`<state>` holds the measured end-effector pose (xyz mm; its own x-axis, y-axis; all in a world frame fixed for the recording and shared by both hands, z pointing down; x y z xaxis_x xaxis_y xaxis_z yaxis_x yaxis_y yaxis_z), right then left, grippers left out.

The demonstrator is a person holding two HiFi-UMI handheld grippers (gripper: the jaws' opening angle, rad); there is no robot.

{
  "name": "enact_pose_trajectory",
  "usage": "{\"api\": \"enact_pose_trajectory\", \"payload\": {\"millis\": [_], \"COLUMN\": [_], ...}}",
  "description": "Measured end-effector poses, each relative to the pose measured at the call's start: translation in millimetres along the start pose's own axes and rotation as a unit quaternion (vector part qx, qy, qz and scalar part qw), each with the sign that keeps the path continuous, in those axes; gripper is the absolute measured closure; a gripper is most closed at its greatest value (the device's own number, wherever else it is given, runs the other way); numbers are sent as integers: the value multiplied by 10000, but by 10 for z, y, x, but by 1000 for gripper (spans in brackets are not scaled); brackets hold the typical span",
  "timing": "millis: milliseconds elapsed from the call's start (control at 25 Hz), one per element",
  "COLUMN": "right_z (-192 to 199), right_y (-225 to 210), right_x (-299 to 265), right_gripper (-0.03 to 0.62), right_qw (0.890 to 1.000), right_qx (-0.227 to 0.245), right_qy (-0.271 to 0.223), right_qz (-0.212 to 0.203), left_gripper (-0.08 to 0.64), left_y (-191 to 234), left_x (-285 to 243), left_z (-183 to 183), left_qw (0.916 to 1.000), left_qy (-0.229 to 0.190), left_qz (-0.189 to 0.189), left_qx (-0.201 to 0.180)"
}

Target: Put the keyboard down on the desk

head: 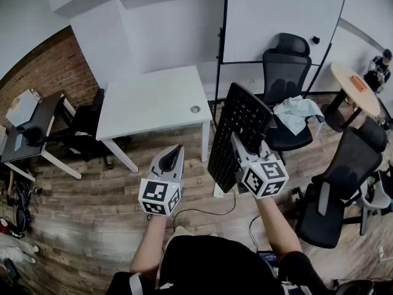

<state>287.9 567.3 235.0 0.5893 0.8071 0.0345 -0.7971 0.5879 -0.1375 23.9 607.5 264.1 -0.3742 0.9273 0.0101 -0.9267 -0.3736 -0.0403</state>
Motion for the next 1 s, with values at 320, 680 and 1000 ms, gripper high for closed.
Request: {"api": "enact_pose_trajectory", "payload": {"millis": [320,680,1000], "right_z": [35,70,91], "right_y": [-95,-195,-425], "right_x": [75,-106,-609], "right_gripper": [486,486,486], "right_qw": [9997,9994,9996], "right_qx": [-223,-327,-276], "right_qy": [-41,-44,7], "right_qz": [-15,-127,-115], "left_gripper": [548,548,546], "left_y": [-98,-2,303], "left_x": [9,-156,-645], "left_z": [5,35,100], "left_qw": [10000,9999,9999], "left_qy": [18,53,35], "left_qz": [-20,-78,-37], "left_qx": [36,66,117]}}
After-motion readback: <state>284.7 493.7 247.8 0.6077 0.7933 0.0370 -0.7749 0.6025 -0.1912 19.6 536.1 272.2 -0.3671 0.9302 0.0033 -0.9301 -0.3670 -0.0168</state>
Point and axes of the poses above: the fingertips, and each gripper's own axes: x backward along the fingers, y to its left, z out of its underside, the point moved 10 cm from there along x, backward along the fingers, and after that the axes turned 6 degrees about -z, right-handed, at the moved point
